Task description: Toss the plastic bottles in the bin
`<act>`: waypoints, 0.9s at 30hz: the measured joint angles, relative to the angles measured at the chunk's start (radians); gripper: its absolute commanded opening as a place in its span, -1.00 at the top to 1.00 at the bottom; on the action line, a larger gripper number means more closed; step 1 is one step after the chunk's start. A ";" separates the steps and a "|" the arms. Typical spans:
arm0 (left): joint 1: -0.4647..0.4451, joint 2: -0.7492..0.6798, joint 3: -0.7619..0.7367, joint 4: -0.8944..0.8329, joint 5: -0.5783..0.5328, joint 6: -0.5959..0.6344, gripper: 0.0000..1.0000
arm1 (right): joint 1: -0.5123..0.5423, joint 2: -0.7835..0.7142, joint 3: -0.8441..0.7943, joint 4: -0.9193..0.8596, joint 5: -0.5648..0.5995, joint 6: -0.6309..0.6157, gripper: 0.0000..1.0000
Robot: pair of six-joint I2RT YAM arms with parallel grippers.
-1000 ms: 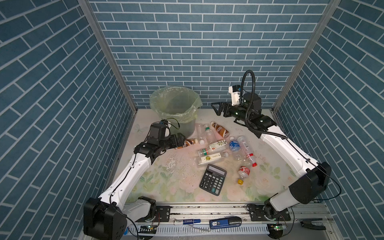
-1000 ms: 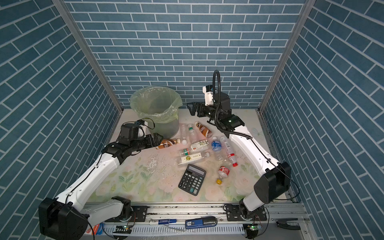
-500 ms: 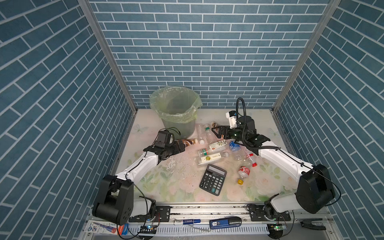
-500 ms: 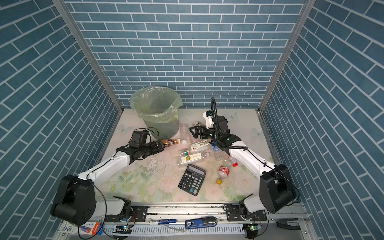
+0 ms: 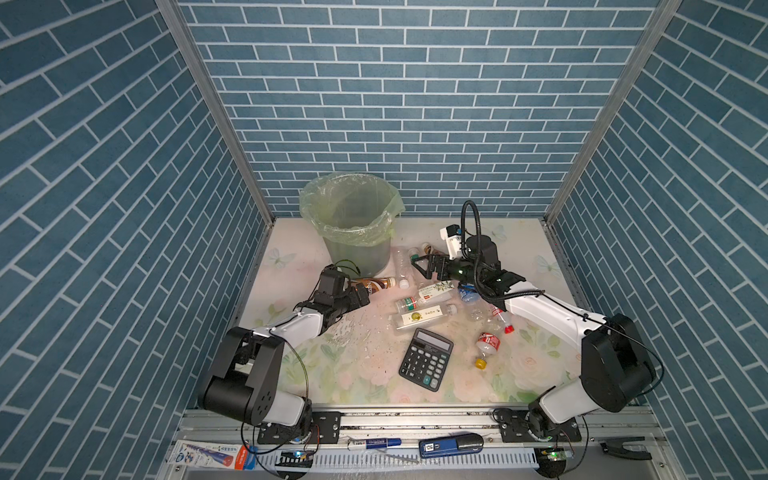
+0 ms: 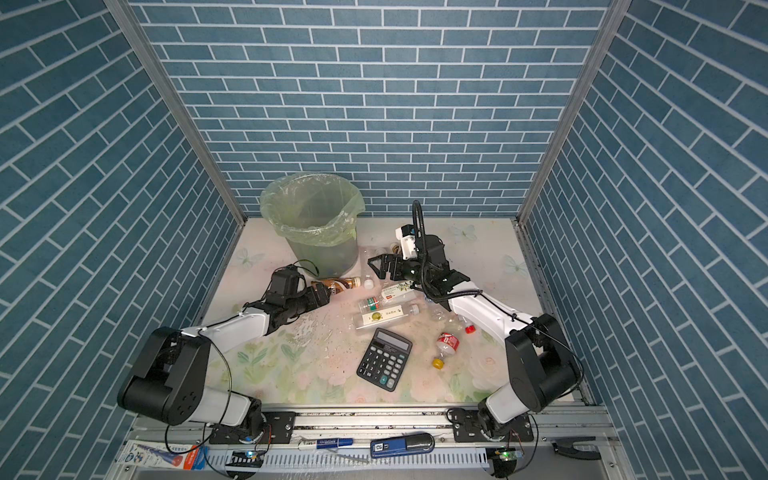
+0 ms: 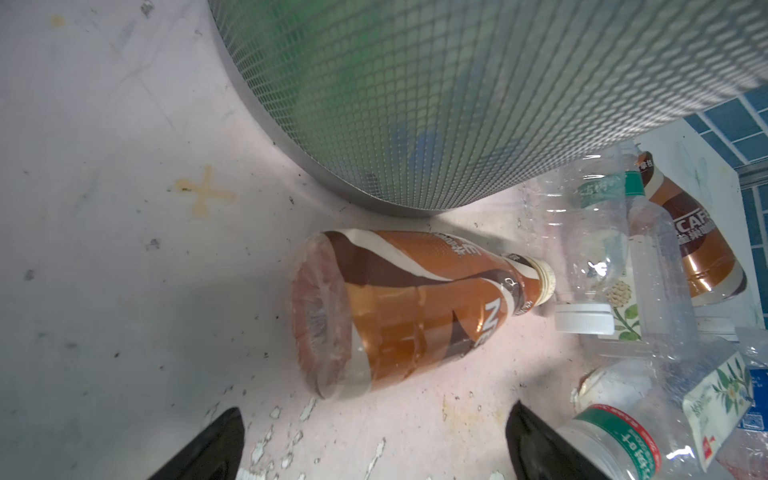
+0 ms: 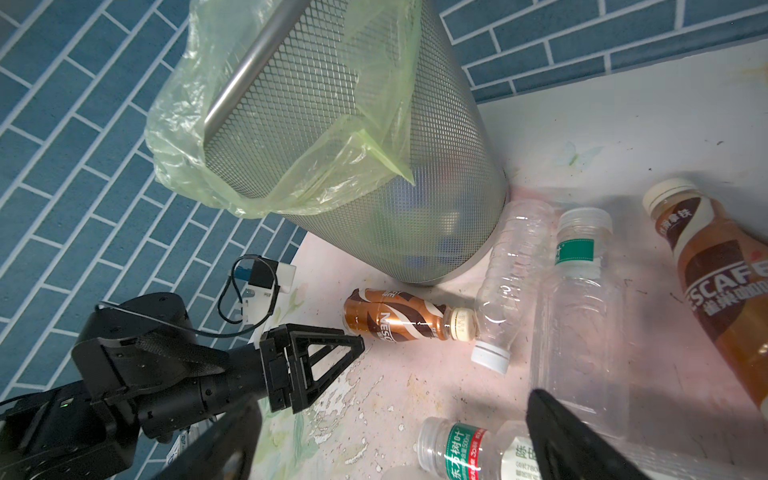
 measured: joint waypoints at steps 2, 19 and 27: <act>0.000 0.016 -0.003 0.033 0.010 -0.002 -0.99 | 0.000 0.000 0.000 0.000 -0.001 0.000 -0.98; -0.005 0.053 -0.003 0.138 0.055 -0.002 -0.99 | 0.000 0.029 0.000 0.028 -0.001 0.034 -0.98; -0.046 0.045 -0.003 0.134 0.054 0.000 -0.99 | 0.000 0.030 0.000 0.029 0.000 0.035 -0.98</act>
